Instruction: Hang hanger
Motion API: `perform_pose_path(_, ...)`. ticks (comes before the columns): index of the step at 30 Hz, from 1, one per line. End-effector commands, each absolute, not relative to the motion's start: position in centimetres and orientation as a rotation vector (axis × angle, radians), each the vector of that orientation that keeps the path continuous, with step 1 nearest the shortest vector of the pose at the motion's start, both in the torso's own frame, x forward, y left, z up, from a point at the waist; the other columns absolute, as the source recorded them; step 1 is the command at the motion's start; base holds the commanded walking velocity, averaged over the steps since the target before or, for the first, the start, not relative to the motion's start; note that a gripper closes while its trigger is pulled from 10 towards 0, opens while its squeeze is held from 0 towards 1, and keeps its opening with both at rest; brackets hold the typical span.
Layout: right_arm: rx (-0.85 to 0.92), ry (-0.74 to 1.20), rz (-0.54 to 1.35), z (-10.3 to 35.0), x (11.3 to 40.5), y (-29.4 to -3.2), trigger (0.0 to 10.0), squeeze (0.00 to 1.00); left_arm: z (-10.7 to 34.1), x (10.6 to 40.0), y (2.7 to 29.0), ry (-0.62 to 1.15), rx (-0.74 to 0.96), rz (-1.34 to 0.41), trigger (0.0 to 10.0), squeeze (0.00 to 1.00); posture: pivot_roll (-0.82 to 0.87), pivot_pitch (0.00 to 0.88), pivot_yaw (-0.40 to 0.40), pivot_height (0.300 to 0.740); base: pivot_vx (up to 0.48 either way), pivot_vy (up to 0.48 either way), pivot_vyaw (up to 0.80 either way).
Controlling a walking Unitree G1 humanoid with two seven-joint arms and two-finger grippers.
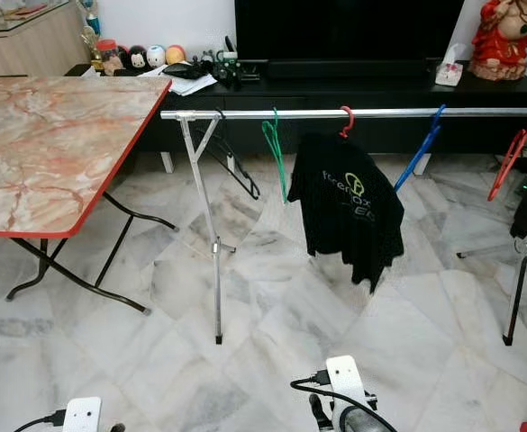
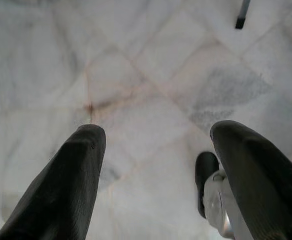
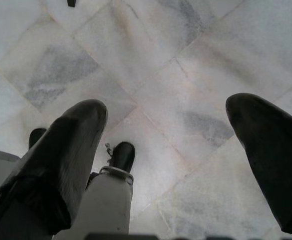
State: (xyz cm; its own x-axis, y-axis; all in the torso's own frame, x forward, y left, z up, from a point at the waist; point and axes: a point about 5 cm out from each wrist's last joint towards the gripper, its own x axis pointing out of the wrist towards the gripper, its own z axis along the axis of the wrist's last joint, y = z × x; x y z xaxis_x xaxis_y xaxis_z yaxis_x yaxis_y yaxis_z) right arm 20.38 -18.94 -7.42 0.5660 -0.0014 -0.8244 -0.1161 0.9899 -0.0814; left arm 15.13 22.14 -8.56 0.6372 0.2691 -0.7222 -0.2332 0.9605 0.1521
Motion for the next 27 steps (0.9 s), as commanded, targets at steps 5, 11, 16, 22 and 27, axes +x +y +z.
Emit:
perform_pose_path(5, -0.106, 0.956, 0.067, -7.4, 20.7, -17.7, 10.0, 0.0, -9.1, 14.1, 22.5, 0.895, -0.003, 0.324, 10.0, 0.0, 0.0, 0.0, 0.042, 0.74, 0.0, 0.0, 0.0)
perform_pose_path(11, -0.092, 0.979, 0.093, -7.8, 20.2, -15.9, 10.0, 0.0, -9.2, 13.9, 22.5, 0.911, -0.034, 0.344, 10.0, 0.0, 0.0, 0.0, 0.045, 0.74, 0.0, 0.0, -0.63)
perform_pose_path(16, -0.093, 0.97, 0.095, -7.6, 20.8, -14.6, 10.0, 0.0, -9.2, 14.0, 22.5, 0.906, -0.038, 0.349, 10.0, 0.0, 0.0, 0.0, 0.044, 0.74, 0.0, 0.0, -0.66)
perform_pose_path(22, -0.093, 0.964, 0.098, -7.3, 21.3, -14.3, 10.0, 0.0, -9.2, 14.0, 22.6, 0.923, -0.005, 0.338, 10.0, 0.0, -0.01, 0.0, 0.045, 0.74, 0.0, 0.0, -0.65)
perform_pose_path(27, -0.096, 0.965, 0.092, -7.4, 21.1, -14.7, 10.0, 0.0, -9.2, 13.9, 22.7, 0.928, 0.025, 0.337, 10.0, 0.0, -0.01, 0.0, 0.045, 0.74, 0.0, 0.0, -0.67)
